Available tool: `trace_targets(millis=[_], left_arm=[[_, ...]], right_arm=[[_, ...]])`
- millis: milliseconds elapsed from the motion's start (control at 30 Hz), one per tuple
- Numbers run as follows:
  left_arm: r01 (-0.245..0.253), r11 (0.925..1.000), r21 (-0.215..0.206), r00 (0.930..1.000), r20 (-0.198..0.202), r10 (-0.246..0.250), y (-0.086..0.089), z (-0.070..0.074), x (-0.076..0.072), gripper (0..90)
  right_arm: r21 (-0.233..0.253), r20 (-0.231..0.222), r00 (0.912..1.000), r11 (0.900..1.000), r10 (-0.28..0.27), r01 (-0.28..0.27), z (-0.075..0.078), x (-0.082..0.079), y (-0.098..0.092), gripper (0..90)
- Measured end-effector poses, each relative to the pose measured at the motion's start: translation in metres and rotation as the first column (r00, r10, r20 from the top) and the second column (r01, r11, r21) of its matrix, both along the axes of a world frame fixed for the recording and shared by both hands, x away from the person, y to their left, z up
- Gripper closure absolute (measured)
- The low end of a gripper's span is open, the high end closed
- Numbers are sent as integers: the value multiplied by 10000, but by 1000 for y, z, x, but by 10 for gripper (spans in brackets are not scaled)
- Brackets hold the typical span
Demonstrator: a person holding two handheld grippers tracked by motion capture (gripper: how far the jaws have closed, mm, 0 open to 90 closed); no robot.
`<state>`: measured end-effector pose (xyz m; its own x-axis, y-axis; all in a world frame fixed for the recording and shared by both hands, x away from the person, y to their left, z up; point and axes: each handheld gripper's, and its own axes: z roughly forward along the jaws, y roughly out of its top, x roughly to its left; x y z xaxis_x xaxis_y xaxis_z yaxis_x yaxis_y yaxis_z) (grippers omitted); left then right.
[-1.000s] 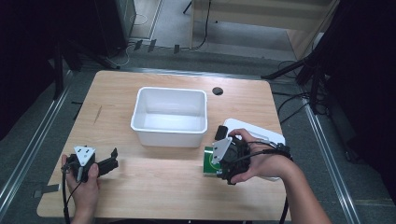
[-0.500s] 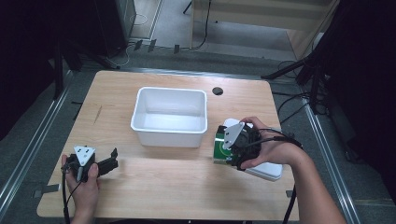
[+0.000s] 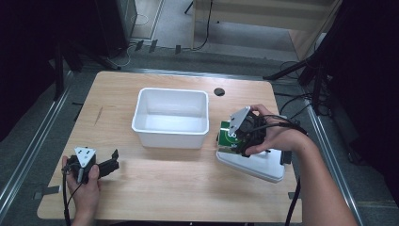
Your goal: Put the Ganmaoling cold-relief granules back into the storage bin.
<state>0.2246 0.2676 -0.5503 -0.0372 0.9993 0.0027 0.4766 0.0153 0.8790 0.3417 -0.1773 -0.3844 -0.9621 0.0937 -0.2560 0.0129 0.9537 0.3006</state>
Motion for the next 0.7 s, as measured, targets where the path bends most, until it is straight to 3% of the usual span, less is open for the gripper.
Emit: trace_targets(millis=[233, 467, 700], left_arm=[[-17, 10000, -5, 10000, -28, 17, 0, 0, 0, 12], [-35, 10000, -25, 10000, -17, 35, 0, 0, 0, 12], [-27, 10000, -19, 10000, -33, 27, 0, 0, 0, 12]], right_arm=[[57, 34, 10000, 10000, -70, 70, 17, 12, 6, 163], [356, 91, 9987, 9981, -500, 496, 28, 29, 6, 163], [309, 231, 9995, 9993, -231, 224, 40, 36, 22, 164]])
